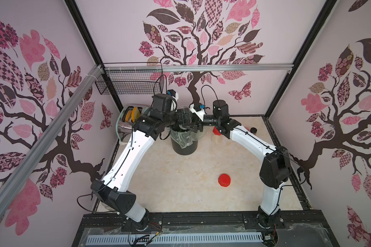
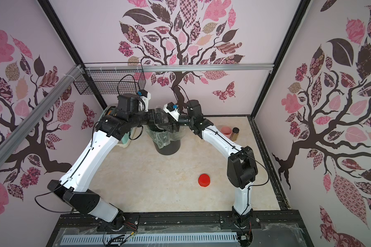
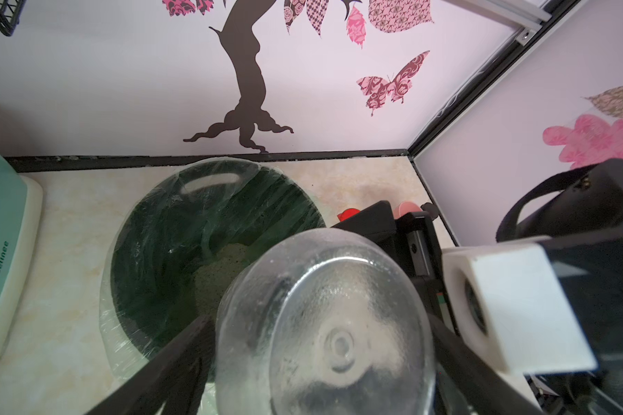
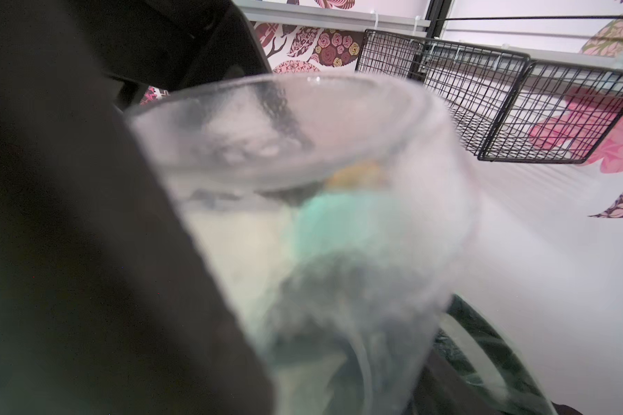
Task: Empty expired oatmeal from jars
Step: Pour the expired oatmeal into the trash bin.
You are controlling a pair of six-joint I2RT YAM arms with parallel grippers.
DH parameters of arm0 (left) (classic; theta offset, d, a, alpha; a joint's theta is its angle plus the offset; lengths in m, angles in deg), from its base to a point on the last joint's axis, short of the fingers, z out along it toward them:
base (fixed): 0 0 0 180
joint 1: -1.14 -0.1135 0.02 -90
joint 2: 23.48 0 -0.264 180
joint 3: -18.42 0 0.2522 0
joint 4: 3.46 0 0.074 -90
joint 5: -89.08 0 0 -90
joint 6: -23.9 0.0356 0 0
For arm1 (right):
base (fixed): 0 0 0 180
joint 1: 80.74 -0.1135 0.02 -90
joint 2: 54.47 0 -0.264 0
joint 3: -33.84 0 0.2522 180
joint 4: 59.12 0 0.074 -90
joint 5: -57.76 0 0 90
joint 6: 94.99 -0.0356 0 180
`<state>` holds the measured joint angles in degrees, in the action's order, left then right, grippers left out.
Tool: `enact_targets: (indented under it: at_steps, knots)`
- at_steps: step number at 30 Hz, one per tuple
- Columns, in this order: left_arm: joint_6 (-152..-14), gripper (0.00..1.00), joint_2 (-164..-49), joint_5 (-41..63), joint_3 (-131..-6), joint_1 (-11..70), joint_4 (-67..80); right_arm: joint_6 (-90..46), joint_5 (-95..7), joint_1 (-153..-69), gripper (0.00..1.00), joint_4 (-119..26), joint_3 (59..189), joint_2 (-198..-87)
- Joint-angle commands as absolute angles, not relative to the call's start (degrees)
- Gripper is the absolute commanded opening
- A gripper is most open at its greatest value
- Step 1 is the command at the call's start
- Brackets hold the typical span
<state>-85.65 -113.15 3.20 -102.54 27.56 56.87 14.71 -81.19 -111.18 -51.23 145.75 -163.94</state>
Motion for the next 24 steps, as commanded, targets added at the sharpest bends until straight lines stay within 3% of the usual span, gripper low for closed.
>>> enact_targets:
  at_steps: [1, 6, 10, 18, 24]
  knots:
    - [-82.90, 0.87, -114.01, 2.39, -101.84, 28.41, 56.38, 14.91, -82.73, -111.91, 0.09, -52.30, 148.72, -164.15]
    - [-83.12, 0.68, -114.07, 1.89, -101.27, 28.55, 55.11, 15.22, -82.69, -111.86, 0.13, -52.38, 148.23, -164.15]
    - [-83.57, 0.54, -113.89, 1.26, -100.15, 28.56, 53.65, 15.75, -82.25, -111.85, 0.28, -52.73, 147.67, -164.07]
    - [-83.91, 0.31, -111.69, -2.44, -94.35, 28.55, 44.91, 18.16, -80.63, -111.86, 0.99, -54.06, 144.07, -161.08]
    - [-86.56, 0.18, -110.73, -5.61, -92.38, 28.45, 39.47, 19.56, -78.63, -111.83, 1.00, -48.58, 144.13, -157.17]
